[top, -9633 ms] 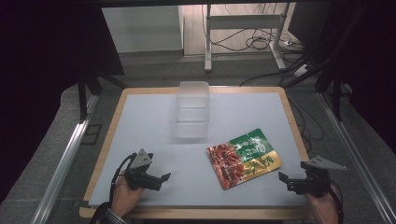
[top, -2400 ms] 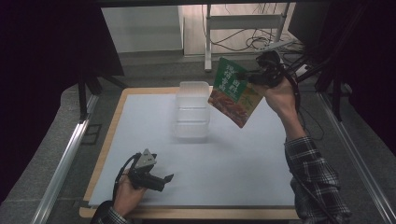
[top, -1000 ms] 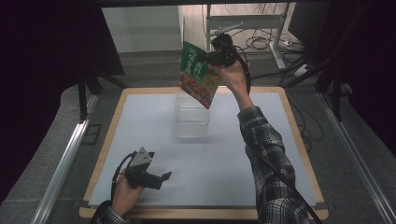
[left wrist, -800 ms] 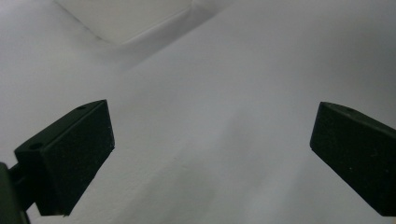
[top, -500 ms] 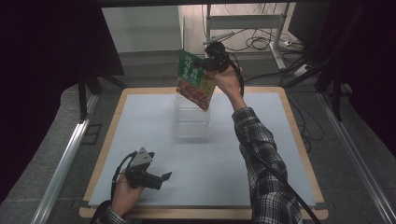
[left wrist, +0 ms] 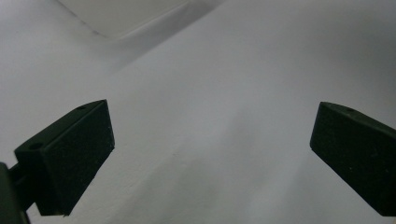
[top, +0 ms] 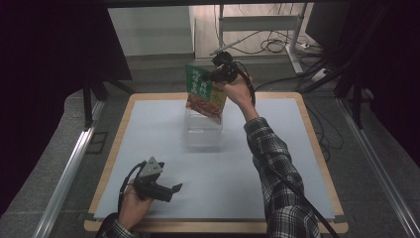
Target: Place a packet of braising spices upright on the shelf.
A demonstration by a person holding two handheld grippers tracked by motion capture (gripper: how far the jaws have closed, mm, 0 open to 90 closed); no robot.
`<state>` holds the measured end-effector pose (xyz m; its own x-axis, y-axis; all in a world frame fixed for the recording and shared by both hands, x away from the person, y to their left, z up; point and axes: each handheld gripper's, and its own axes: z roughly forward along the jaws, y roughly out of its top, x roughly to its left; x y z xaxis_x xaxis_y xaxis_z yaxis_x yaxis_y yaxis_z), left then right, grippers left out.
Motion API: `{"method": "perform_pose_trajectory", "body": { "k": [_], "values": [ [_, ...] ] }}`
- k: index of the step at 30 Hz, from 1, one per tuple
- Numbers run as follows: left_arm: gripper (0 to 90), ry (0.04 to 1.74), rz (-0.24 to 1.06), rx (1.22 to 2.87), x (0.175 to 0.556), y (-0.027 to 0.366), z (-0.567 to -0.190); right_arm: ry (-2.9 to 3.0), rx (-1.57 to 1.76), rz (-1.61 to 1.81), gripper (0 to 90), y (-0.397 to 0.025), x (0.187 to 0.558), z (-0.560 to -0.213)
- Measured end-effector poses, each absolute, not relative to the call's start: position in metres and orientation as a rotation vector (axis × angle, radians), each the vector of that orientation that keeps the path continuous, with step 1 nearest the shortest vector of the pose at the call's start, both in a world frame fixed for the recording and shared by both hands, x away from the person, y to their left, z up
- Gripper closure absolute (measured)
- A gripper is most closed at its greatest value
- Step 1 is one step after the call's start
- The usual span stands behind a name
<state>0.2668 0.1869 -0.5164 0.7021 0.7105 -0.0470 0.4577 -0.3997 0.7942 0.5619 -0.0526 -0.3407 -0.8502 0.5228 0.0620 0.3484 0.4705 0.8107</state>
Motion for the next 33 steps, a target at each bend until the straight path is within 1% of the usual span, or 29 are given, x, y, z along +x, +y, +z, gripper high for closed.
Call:
{"method": "perform_pose_trajectory", "body": {
  "k": [4,7,10,11,17,22,26,31,33],
  "values": [
    [0.0,0.889,0.377,2.068,0.267,0.186,-0.517,2.536,0.779,1.298,88.6,-0.049,0.565,-0.344],
    [0.0,0.883,0.376,2.078,0.267,0.186,-0.516,2.576,0.754,1.181,88.7,-0.041,0.564,-0.352],
    [0.0,0.886,0.377,2.073,0.267,0.186,-0.516,2.557,0.765,1.238,87.3,-0.039,0.562,-0.355],
    [0.0,0.887,0.376,2.072,0.267,0.186,-0.517,2.551,0.765,1.231,85.6,-0.038,0.562,-0.355],
    [0.0,0.889,0.377,2.074,0.267,0.186,-0.517,2.504,0.767,1.237,67.6,-0.046,0.562,-0.354],
    [0.0,0.884,0.380,2.090,0.267,0.185,-0.517,2.490,0.763,1.230,55.0,-0.050,0.558,-0.357],
    [0.0,0.884,0.381,2.095,0.267,0.184,-0.518,2.482,0.769,1.238,47.1,-0.052,0.555,-0.356],
    [0.0,0.883,0.382,2.096,0.267,0.184,-0.518,2.489,0.780,1.239,39.4,-0.053,0.553,-0.354],
    [0.0,0.883,0.381,2.097,0.267,0.184,-0.518,2.487,0.771,1.239,34.7,-0.054,0.552,-0.354]
  ]
}}
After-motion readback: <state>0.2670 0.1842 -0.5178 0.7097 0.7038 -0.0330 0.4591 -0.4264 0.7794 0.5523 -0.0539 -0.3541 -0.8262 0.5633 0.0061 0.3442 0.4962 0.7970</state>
